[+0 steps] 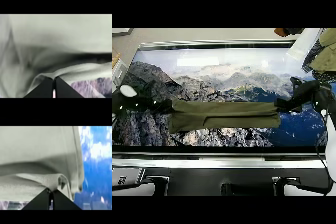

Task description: Fold the clothes and pants, and hang the long-sleeved shirts on hangers.

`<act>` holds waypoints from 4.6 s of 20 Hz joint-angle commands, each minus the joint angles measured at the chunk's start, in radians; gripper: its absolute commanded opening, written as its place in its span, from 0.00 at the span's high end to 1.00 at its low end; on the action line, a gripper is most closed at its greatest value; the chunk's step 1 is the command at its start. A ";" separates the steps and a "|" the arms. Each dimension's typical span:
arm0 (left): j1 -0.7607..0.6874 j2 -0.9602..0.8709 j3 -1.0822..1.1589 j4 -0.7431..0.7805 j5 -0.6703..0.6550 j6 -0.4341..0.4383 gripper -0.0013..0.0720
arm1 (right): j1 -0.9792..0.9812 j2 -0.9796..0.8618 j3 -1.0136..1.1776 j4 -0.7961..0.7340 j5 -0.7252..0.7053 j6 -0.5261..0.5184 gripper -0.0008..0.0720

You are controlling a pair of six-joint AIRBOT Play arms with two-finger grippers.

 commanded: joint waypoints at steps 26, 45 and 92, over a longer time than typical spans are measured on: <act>-0.043 -0.339 0.484 0.001 -0.082 -0.019 0.52 | -0.336 -0.296 0.140 0.438 -0.188 -0.239 0.15; -0.133 -0.359 0.483 -0.182 -0.080 -0.026 0.96 | -0.136 -0.210 0.165 0.300 -0.156 -0.112 0.95; -0.245 -0.026 0.610 0.057 -0.297 -0.256 0.96 | 0.402 0.026 0.428 0.139 -0.085 0.615 0.95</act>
